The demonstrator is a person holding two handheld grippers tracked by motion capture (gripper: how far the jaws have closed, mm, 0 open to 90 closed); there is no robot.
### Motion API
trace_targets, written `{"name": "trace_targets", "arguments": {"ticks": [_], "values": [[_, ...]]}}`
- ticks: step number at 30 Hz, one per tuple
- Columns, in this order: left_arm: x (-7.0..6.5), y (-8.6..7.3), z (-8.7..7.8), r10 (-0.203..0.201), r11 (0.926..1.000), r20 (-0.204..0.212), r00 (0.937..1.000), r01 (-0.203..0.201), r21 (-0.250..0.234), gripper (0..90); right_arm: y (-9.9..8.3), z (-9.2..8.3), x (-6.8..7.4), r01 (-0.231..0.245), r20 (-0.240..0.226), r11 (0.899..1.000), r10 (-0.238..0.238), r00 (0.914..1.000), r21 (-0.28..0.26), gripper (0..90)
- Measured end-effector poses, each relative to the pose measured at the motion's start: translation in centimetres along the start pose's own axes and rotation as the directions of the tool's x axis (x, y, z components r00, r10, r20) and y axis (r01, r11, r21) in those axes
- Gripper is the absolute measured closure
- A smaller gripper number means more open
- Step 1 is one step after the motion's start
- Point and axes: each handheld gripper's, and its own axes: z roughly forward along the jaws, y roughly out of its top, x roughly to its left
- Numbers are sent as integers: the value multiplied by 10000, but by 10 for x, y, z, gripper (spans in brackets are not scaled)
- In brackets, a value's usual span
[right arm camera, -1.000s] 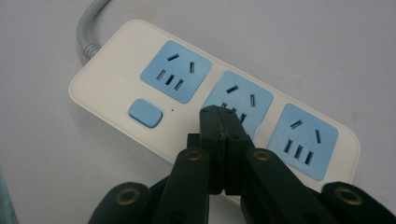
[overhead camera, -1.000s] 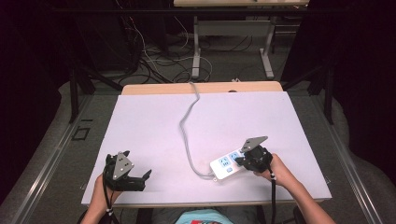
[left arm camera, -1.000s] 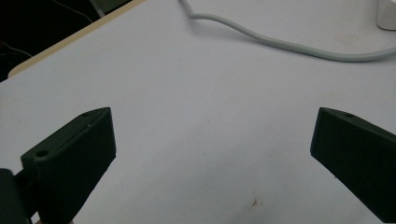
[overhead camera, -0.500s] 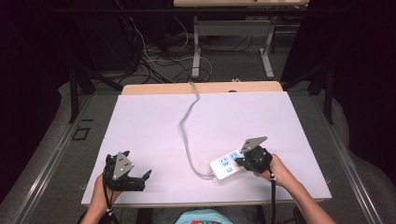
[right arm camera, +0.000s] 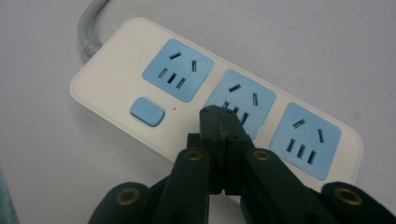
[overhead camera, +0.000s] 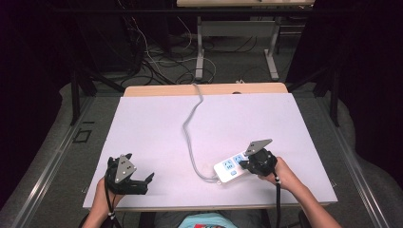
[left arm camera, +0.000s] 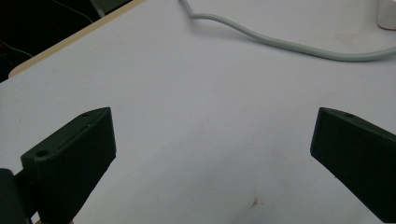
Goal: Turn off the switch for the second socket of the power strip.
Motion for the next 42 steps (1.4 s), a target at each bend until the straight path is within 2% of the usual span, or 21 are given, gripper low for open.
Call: {"name": "trace_targets", "arguments": {"ticks": [6, 7, 17, 21, 24, 25, 30, 31, 34, 35, 37, 42], "values": [[0, 0, 0, 3, 10000, -2, 10000, -3, -1, 0, -1, 0, -1, 17, -163, 10000, -18, 9999, -72, 900], [0, 0, 0, 34, 10000, -31, 10000, -34, -16, 0, -2, 0, 0, -97, -99, 9998, 95, 9999, -160, 900], [0, 0, 0, 43, 10000, -34, 10000, -43, -16, 0, -2, -1, -1, -137, -201, 9999, 135, 9997, -102, 900], [0, 0, 0, 50, 10000, -20, 10000, -50, -31, 0, -3, 0, -1, -153, -128, 9996, 150, 9998, -249, 900], [0, 0, -1, 4, 10000, -4, 10000, -4, -17, 0, -3, -1, -3, -281, -328, 9995, 277, 9991, -117, 900], [0, 0, -1, 7, 10000, -4, 10000, -7, -13, 0, -3, 0, -3, -321, -270, 9992, 315, 9991, -248, 900], [0, 0, 0, 55, 10000, 1, 10000, -55, 5, 0, -4, -1, -3, -256, -197, 9992, 250, 9995, -302, 900], [0, 0, 0, 35, 10000, -13, 10000, -35, 0, 0, -5, 0, -4, -47, -229, 9990, 37, 9997, -451, 900], [0, 0, 0, 37, 10000, -15, 10000, -37, 8, 0, -5, -1, -3, -69, -224, 9993, 61, 9997, -363, 900], [0, 0, 0, 41, 10000, -11, 10000, -41, 7, 0, -4, -1, -2, -97, -93, 9995, 94, 9999, -312, 900], [0, 0, 0, 42, 10000, -7, 10000, -42, 13, 0, -4, -1, -1, 82, -142, 9996, -86, 9999, -255, 900], [0, 0, 0, 39, 10000, -15, 10000, -39, 6, 0, -4, -1, 0, 87, 13, 9995, -87, 10000, -313, 900]]}}
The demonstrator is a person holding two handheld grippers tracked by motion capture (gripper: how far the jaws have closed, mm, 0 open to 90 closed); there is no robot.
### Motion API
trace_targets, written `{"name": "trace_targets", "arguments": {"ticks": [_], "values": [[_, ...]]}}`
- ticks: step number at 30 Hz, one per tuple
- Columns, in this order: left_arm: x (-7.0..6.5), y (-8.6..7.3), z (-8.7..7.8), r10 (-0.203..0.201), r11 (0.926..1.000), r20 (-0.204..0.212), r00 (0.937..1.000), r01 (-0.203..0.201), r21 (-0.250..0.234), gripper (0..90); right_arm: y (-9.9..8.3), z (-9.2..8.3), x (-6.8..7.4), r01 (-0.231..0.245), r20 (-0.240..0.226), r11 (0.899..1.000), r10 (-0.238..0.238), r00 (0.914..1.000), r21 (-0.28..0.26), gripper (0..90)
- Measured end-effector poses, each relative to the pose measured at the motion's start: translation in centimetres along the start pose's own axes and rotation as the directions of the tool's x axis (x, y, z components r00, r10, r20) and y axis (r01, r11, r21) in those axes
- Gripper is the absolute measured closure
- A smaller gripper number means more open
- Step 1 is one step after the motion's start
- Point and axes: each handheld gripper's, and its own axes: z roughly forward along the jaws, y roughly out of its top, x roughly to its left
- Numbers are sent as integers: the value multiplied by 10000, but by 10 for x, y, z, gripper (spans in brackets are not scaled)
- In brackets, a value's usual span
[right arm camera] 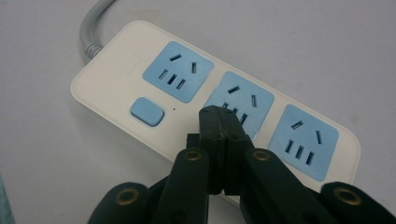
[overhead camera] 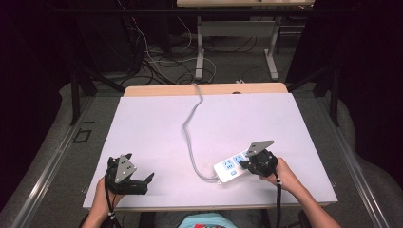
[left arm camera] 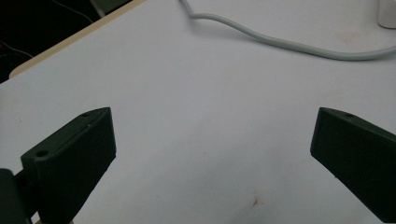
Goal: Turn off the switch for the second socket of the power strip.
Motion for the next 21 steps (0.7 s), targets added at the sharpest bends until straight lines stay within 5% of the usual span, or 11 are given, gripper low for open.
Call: {"name": "trace_targets", "arguments": {"ticks": [19, 21], "values": [[1, 0, 0, 56, 10000, -42, 10000, -56, -21, 0, 0, -3, -2, 428, 127, 9988, -425, 9990, -254, 900], [1, 0, 0, 55, 10000, -38, 10000, -55, -33, 0, -2, -4, -4, 193, -67, 9994, -195, 9998, -292, 900]]}}
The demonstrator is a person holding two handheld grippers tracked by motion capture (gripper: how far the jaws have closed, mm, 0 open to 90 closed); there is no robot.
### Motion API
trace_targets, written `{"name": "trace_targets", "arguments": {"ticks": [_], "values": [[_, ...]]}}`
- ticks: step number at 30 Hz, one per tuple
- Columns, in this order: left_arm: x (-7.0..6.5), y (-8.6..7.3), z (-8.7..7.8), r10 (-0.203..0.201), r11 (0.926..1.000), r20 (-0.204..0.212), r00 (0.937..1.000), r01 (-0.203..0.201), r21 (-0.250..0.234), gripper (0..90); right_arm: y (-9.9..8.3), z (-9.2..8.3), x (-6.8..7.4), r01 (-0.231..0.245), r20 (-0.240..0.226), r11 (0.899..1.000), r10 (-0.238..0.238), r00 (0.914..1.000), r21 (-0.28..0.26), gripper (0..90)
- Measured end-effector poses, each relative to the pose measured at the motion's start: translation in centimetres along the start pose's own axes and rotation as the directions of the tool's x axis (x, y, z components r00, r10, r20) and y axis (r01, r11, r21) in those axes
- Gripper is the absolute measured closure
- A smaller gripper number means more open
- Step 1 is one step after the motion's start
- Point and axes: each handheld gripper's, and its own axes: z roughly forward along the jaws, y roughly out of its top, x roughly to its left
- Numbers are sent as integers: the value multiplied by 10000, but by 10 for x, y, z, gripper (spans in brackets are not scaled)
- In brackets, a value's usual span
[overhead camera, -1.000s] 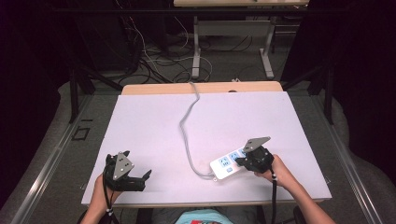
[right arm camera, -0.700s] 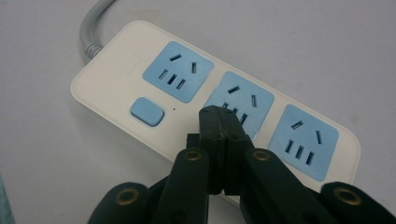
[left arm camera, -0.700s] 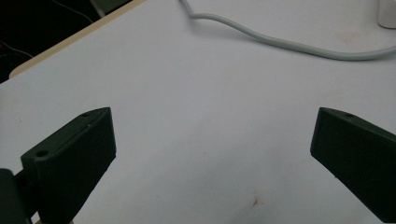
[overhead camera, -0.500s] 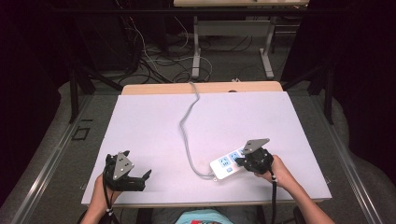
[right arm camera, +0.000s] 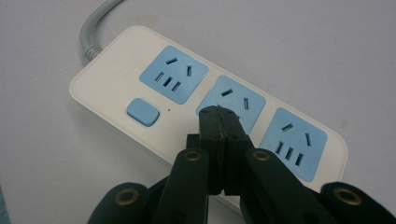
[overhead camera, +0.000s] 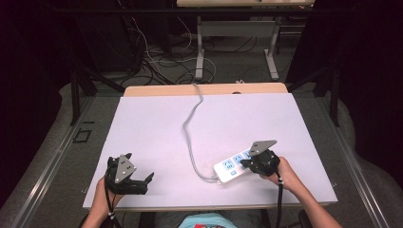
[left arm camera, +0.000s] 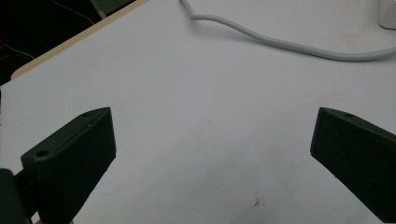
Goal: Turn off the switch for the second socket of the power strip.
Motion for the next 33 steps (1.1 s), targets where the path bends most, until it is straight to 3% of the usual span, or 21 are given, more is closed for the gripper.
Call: {"name": "trace_targets", "arguments": {"ticks": [7, 19, 20, 22, 26, 27, 29, 33], "values": [[0, 0, 0, -1, 10000, 4, 10000, 1, -7, 0, 1, 0, 1, 260, 85, 9997, -260, 9996, 11, 900], [0, 0, 0, 20, 10000, 1, 10000, -20, 0, 0, 3, -8, 1, 202, 95, 9978, -197, 9998, -626, 833], [0, 0, 0, 17, 10000, 7, 10000, -17, -3, 0, 4, -9, 0, 247, 69, 9977, -243, 9997, -633, 799], [0, 0, 0, 18, 10000, 23, 10000, -18, -7, 0, 5, -10, 0, 9, -178, 9988, -18, 9998, -482, 557], [0, 0, 0, -11, 10000, 45, 10000, 11, -8, 0, 9, -8, -1, -296, -288, 9990, 286, 9992, -347, 224], [0, 0, 0, 7, 10000, 58, 10000, -7, -8, 0, 9, -8, -1, -347, -190, 9993, 344, 9992, -163, 179], [0, 0, 0, 5, 10000, 52, 10000, -5, -15, 0, 9, -7, -2, -433, -431, 9990, 429, 9981, -70, 124], [0, 0, 0, 8, 10000, 58, 10000, -8, -12, 0, 9, -8, -5, -719, -187, 9964, 711, 9973, -450, 33]]}}
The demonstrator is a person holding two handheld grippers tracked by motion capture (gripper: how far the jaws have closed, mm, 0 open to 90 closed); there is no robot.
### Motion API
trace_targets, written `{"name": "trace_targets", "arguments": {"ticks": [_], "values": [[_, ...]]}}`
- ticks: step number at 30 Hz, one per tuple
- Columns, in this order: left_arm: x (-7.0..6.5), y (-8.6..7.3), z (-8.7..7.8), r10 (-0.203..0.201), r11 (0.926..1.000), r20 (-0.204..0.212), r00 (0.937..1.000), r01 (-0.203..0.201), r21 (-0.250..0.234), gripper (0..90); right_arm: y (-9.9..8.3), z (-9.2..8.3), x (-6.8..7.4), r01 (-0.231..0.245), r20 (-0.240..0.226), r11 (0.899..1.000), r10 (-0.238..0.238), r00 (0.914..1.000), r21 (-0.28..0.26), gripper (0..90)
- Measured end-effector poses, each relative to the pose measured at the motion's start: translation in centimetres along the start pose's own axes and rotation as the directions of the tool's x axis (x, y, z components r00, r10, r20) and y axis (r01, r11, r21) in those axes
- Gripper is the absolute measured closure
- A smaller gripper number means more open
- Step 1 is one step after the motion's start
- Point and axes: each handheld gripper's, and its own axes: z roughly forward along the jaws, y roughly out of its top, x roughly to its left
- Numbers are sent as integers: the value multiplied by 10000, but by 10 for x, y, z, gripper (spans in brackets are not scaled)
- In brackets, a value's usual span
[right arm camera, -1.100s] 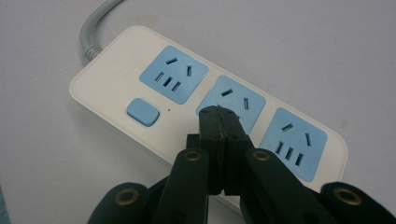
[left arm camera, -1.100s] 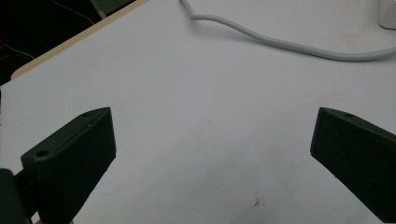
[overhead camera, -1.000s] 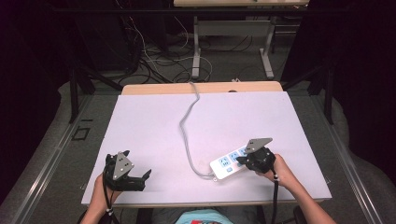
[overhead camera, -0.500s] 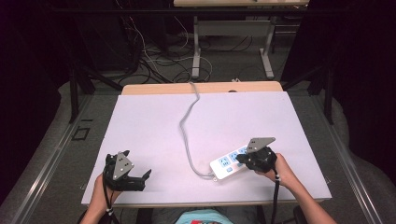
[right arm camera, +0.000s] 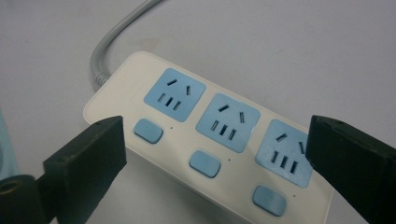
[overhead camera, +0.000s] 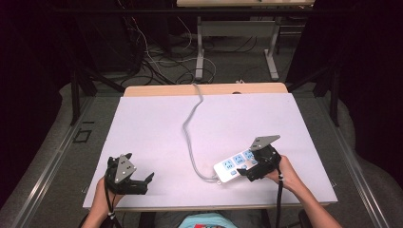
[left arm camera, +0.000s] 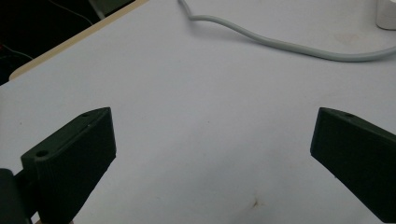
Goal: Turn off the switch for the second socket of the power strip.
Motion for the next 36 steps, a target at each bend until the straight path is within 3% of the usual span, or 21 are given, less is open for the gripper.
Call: {"name": "trace_targets", "arguments": {"ticks": [5, 9, 11, 20, 36], "values": [[0, 0, 0, -2, 10000, -1, 10000, 2, 2, 0, 1, -6, -5, -299, 85, 9994, 301, 9995, -154, 0], [0, 0, 0, -4, 10000, 3, 10000, 4, -6, 0, 0, -7, -6, -408, 259, 9972, 425, 9988, -634, 0], [0, 0, 0, -29, 10000, 1, 10000, 29, -6, 0, 1, -9, -6, -385, 263, 9987, 393, 9989, -330, 0], [0, 0, 0, -21, 10000, -7, 10000, 21, 10, 0, 0, -10, -8, -389, 351, 9987, 401, 9986, -331, 0], [0, -1, -1, -114, 9999, -51, 9999, 115, 17, 0, -9, -28, -12, -850, 825, 9930, 917, 9924, -815, 0]]}}
